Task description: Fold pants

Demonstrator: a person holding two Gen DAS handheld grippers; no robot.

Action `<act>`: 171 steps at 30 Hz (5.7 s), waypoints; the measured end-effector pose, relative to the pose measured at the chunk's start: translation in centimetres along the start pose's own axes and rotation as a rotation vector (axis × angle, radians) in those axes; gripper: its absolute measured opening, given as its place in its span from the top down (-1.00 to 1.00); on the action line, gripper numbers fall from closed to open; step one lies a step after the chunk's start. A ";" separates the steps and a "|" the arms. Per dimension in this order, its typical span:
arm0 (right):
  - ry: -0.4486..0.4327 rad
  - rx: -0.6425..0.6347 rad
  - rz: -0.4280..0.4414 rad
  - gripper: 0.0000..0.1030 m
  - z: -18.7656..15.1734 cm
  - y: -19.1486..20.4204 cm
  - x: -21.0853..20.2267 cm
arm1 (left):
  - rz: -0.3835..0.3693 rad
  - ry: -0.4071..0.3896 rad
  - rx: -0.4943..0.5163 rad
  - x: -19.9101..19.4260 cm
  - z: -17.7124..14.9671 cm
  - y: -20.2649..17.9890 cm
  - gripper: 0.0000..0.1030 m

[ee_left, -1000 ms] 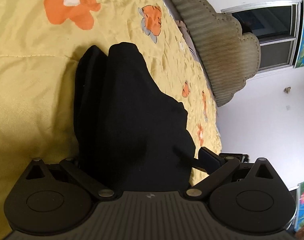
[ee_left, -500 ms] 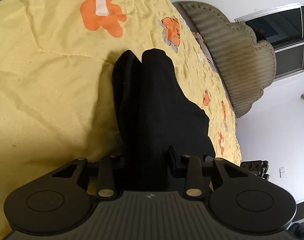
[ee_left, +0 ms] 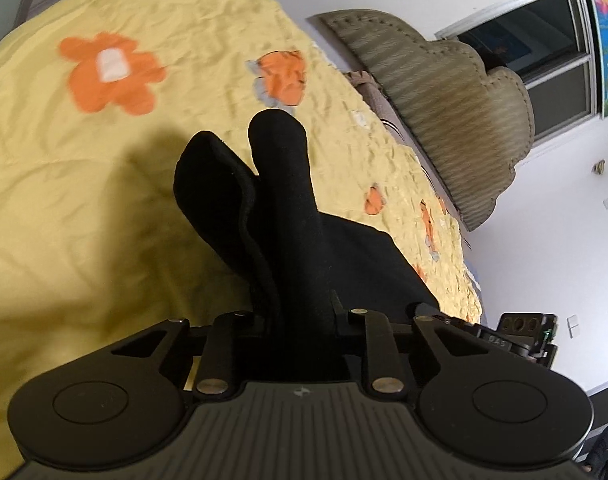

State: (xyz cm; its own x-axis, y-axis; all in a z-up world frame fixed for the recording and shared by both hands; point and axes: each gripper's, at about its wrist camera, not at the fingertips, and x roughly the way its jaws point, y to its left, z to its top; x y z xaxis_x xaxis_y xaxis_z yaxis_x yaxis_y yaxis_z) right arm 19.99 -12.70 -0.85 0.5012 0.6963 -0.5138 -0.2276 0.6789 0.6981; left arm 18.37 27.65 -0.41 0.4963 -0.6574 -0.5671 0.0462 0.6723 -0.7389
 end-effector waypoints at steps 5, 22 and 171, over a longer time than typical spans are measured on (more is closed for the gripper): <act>-0.052 -0.049 -0.015 0.73 1.3 0.8 -3.1 | -0.033 0.009 0.038 2.4 0.4 -3.6 0.58; -0.217 -0.127 -0.275 0.74 8.6 -5.7 -17.5 | -0.111 0.090 0.150 16.7 0.2 -16.0 0.58; -0.092 -0.716 -0.762 -0.93 5.9 1.2 10.1 | 0.664 -0.291 0.623 17.0 -10.6 -15.6 -0.91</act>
State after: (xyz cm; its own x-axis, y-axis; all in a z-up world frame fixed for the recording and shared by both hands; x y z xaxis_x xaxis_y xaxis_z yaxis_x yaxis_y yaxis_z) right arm 29.67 -6.20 -2.25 0.7744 0.0264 -0.6321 -0.2504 0.9303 -0.2680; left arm 16.86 2.38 -2.36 0.7794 -0.0225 -0.6261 0.0889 0.9932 0.0751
